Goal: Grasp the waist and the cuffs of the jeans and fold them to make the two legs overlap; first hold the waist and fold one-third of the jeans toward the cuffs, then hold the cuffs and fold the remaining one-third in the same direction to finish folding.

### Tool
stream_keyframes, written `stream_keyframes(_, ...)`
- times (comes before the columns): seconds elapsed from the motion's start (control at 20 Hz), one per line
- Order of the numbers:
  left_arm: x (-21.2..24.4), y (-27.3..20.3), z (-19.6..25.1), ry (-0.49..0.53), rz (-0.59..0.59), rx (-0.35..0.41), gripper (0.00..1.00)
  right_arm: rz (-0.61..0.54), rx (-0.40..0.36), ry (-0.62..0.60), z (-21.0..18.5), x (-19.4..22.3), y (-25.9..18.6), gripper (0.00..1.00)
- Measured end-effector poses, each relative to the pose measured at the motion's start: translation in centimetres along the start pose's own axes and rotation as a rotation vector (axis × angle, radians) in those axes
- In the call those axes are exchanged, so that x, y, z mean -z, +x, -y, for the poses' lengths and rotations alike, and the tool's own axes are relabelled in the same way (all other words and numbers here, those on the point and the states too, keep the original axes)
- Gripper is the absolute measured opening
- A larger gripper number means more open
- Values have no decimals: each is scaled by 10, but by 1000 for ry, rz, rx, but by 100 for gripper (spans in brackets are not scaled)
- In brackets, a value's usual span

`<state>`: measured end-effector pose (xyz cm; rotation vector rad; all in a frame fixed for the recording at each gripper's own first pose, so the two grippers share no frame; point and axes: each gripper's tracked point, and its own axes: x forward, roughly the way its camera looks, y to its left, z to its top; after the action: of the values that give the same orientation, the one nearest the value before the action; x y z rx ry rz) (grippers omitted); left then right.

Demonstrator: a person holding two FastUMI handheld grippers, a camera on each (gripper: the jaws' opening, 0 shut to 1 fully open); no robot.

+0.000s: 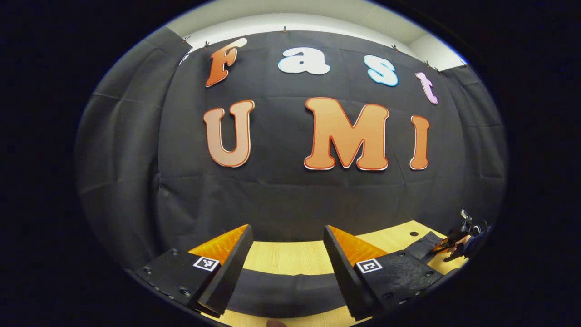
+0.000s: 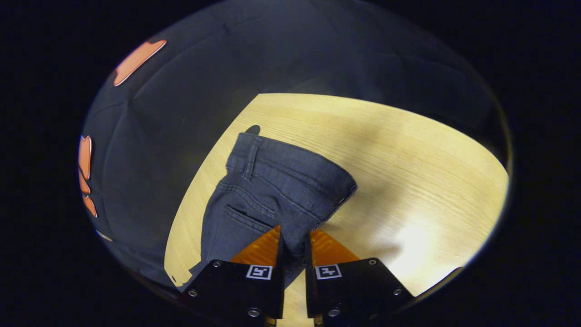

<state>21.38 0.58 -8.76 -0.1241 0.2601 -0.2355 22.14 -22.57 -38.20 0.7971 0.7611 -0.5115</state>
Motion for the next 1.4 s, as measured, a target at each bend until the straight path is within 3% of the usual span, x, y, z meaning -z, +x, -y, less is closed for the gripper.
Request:
stream_keyframes(0.05,0,-1,2,4,4,-5,99,18,-22,-22,-7,-5,-17,13)
stream_keyframes(0.15,-2,-2,0,20,20,-22,93,56,-17,-52,-11,-13,-37,9)
stream_keyframes(0.45,8,-8,-15,-33,2,4,94,193,-54,-209,-55,-18,-85,8)
stream_keyframes(0.65,15,-16,-32,-62,-8,6,94,266,-124,-357,-104,-13,-125,9)
stream_keyframes(1.1,8,-21,-67,-53,25,-29,94,322,-218,-626,-187,42,-181,8)
stream_keyframes(1.4,16,-24,-95,-74,16,-75,94,312,-260,-806,-239,89,-179,8)
